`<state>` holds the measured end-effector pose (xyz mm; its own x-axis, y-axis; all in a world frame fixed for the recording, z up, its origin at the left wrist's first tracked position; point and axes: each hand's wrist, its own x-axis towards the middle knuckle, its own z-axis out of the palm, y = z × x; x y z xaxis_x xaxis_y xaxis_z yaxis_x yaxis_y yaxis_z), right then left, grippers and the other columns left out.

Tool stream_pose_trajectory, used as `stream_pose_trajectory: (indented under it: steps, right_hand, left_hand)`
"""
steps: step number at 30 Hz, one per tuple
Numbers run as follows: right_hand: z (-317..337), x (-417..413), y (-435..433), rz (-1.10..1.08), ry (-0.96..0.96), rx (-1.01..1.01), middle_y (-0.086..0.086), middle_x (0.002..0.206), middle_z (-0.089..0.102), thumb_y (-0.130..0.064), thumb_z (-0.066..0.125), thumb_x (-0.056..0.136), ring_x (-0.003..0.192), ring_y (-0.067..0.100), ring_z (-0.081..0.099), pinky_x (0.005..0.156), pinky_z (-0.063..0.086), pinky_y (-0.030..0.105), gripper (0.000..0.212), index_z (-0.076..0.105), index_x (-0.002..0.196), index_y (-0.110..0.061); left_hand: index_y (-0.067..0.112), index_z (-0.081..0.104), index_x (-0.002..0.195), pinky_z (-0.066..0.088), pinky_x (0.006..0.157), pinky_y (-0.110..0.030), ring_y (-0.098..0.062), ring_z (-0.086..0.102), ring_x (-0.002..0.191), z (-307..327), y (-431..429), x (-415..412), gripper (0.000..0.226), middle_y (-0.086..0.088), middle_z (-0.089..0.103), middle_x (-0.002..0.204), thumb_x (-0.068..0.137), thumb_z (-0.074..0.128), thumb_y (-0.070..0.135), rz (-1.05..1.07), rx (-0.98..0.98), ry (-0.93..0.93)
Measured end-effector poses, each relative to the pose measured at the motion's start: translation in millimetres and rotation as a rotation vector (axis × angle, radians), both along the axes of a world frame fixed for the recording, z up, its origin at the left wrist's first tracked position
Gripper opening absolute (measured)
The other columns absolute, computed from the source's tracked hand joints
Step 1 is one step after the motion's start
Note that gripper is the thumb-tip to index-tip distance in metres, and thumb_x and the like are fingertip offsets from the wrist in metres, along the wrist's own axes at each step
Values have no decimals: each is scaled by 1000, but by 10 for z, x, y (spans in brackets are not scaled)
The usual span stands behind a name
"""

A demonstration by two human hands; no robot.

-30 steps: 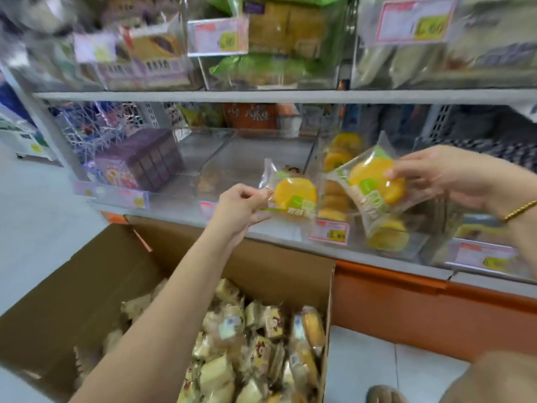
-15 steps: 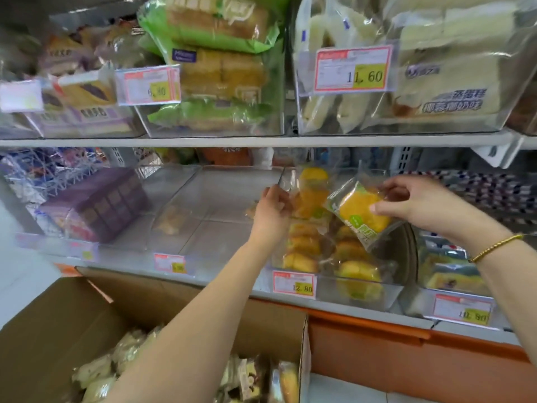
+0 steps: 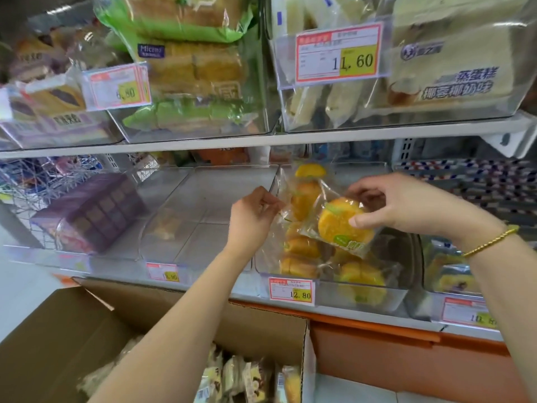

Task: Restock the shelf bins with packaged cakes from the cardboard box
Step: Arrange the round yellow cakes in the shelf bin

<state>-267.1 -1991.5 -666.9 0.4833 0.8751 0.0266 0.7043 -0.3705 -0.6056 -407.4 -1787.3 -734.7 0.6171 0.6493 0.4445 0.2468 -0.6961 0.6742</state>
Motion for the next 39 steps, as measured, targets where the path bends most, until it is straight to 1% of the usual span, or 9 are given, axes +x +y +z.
stream_pose_trajectory:
  steps: [4,8,15,19,23,25,28,34,39]
  right_hand:
    - [13,-89,164,16,-174,-14,-10,117,61,-36,77,75,99,7,55,82,43,19,53,58,125,-33]
    - [-34,-194,390,51,-220,-17,-8,129,57,-36,74,78,102,7,50,84,41,20,58,53,132,-33]
    - [-319,-286,728,22,-210,30,-8,136,52,-39,73,80,118,13,52,90,44,23,63,48,136,-31]
    - [-490,-203,748,-168,-275,175,-3,141,31,-52,78,68,131,18,29,99,34,29,73,50,132,-32]
    - [-570,-175,772,-363,187,204,4,154,24,-54,81,60,137,28,32,103,37,41,113,17,151,-31]
    - [-611,-199,757,-343,372,219,4,150,38,-55,78,62,130,28,45,93,42,36,108,21,150,-29]
    - [-665,-252,634,-224,289,81,2,149,40,-39,81,70,129,24,46,88,40,27,103,18,151,-30]
    - [-711,-314,681,-203,108,6,3,142,47,-30,81,74,123,24,50,90,43,28,95,24,149,-26]
    - [-678,-309,740,-228,137,-31,5,138,51,-34,80,75,120,25,52,91,45,31,86,32,146,-23]
  left_hand:
    - [16,69,81,35,65,-12,-14,60,89,-181,108,176,7,3,68,92,83,72,21,63,94,126]
    - [17,76,82,22,84,-10,-18,44,117,-161,201,177,5,1,62,113,81,75,22,65,199,249]
    - [18,61,125,38,87,-17,-21,56,117,107,201,182,41,-4,56,132,88,54,1,102,15,326]
    - [15,47,138,40,88,-23,-24,53,117,286,-17,-97,58,-6,48,138,83,54,-2,92,151,194]
    - [20,30,148,30,111,-34,-24,26,141,184,-348,-105,68,-2,24,156,87,58,7,-123,369,332]
    - [22,23,150,8,119,-39,-25,6,148,79,-389,-12,71,-3,9,161,90,58,10,-160,486,468]
    - [22,13,153,-6,118,-41,-29,-7,148,5,-342,34,75,-6,-3,162,93,55,9,-125,577,605]
    - [22,13,154,-1,119,-41,-31,-2,148,-54,-229,11,79,-9,4,161,90,54,-1,-149,599,606]
    - [25,0,154,7,119,-37,-30,1,148,-48,-25,118,88,-16,-2,160,93,63,21,-148,506,720]
